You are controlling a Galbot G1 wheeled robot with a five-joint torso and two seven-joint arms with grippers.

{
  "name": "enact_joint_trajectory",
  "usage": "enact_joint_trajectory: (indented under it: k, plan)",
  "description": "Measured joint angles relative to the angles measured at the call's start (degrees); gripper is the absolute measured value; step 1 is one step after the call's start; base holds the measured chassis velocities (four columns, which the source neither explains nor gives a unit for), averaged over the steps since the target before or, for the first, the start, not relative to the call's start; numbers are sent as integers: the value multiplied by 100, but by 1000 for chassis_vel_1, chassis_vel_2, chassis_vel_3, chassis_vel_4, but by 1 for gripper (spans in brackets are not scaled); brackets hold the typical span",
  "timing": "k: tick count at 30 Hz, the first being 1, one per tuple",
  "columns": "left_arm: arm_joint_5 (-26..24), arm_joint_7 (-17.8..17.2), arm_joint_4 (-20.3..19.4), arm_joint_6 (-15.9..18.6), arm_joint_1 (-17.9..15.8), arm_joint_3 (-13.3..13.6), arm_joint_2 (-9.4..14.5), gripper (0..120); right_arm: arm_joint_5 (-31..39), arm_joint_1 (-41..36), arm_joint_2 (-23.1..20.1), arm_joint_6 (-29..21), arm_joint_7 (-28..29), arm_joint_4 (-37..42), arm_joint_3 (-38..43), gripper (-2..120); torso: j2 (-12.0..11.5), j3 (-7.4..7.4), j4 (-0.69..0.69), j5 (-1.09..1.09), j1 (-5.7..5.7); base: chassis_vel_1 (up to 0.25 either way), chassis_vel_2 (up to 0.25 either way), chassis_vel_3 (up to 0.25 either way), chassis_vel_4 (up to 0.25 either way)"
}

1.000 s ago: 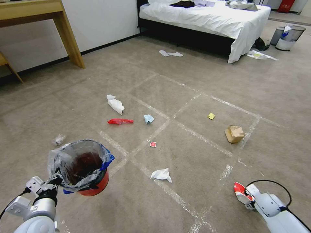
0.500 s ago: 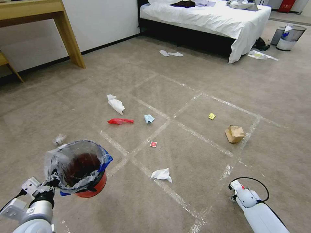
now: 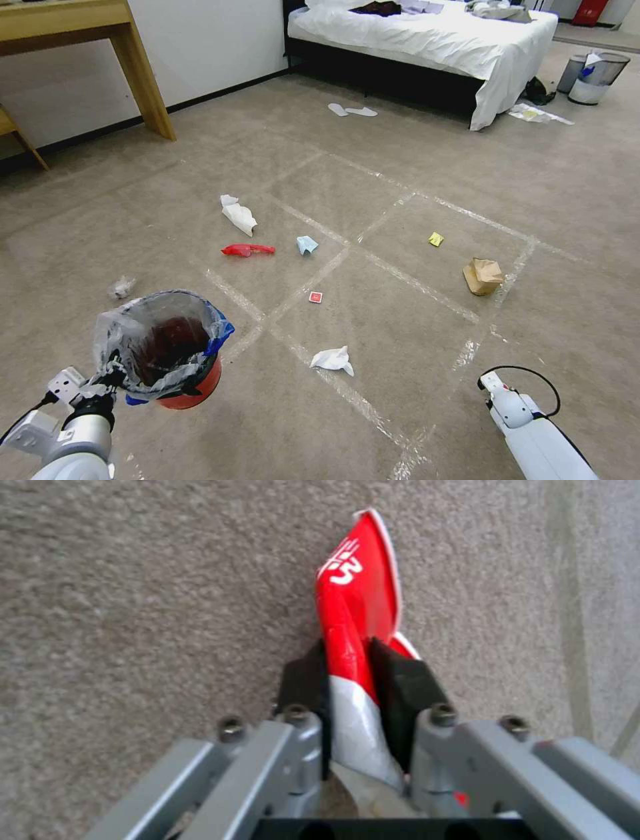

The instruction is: Pick up the trash bin and place the garbage on the floor into it.

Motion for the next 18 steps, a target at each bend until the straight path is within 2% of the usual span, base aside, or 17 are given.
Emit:
enact_joint_trajectory:
  k: [2, 5, 10, 13, 15, 16, 17, 18]
  plan:
    - [13, 20, 6, -18, 21, 2, -8, 4, 46, -67, -42, -84, 69, 126, 18, 4, 0, 0, 0, 0, 0, 0, 0, 0, 0]
    - [15, 32, 18, -27, 26, 2, -8, 4, 207, -148, -94, -112, 172, 275, 46, 0, 0, 0, -1, 0, 0, 0, 0, 0, 0]
    - [12, 34, 17, -29, 29, 2, -1, 4, 675, -326, -199, -10, 270, 701, 105, 0, 0, 0, 0, 0, 0, 0, 0, 0, 0]
    - [8, 34, -26, -29, 36, 14, 15, 4, 1516, -704, -414, 527, 299, 1764, 171, 0, 0, 0, -2, 0, 0, 0, 0, 0, 0]
    - [8, 34, -26, -29, 36, 14, 15, 4, 1516, -704, -414, 527, 299, 1764, 171, 0, 0, 0, -2, 0, 0, 0, 0, 0, 0]
    - [7, 29, -73, -17, 43, 37, 25, 4, 2200, -927, -551, 1025, 281, 2684, 146, 0, 0, -2, 3, -2, 0, 0, 0, 0, 0]
    - [7, 29, -73, -17, 43, 37, 25, 4, 2200, -927, -551, 1025, 281, 2684, 146, 0, 0, -2, 3, -2, 0, 0, 0, 0, 0]
    - [6, 12, -104, -9, 49, 38, 28, 4, 2616, -1025, -618, 1233, 242, 3153, 94, 0, 0, 0, -3, -2, 0, 0, 0, 0, 0]
